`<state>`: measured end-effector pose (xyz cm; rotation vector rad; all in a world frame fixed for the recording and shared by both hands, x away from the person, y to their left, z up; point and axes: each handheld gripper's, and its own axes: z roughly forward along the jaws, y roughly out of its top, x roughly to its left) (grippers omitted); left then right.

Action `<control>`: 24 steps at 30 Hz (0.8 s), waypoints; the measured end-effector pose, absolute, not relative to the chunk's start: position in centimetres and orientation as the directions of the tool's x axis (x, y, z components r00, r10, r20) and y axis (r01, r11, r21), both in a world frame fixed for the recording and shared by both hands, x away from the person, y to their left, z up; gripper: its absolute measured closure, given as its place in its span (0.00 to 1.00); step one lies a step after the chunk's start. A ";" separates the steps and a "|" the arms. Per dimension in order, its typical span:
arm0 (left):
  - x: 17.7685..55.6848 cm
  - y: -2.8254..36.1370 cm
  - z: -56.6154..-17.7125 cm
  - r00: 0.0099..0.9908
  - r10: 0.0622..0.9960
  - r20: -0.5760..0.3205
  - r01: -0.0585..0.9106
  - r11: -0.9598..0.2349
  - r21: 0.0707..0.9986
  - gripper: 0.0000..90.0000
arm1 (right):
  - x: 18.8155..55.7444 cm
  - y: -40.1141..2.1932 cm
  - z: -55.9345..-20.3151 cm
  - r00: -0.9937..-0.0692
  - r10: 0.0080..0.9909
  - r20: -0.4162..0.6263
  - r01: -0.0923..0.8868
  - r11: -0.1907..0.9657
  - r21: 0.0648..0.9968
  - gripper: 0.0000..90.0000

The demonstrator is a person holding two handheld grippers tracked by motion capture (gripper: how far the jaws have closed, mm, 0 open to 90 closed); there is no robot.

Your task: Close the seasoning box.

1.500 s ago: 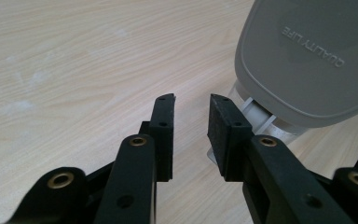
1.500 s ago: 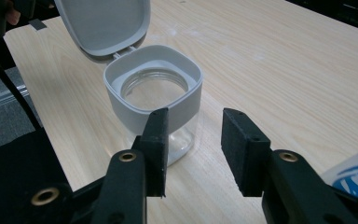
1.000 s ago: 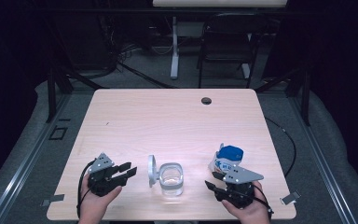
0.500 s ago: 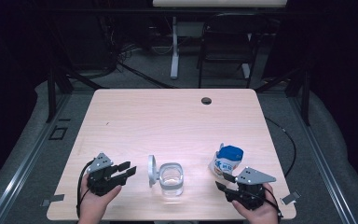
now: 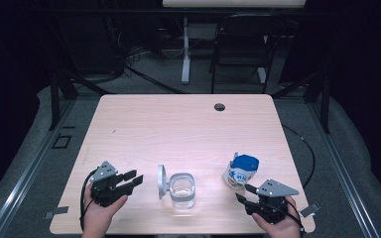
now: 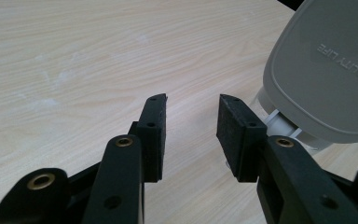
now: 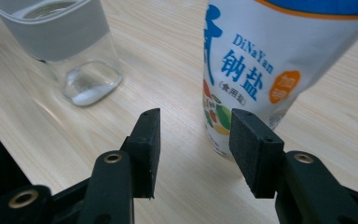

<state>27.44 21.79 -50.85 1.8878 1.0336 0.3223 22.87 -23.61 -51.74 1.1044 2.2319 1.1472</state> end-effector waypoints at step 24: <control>27.6 21.8 -51.2 0.604 0.774 -0.192 0.536 -0.215 0.817 0.69 | 24.6 -24.4 -53.2 -0.545 0.839 0.003 0.496 0.319 0.807 0.42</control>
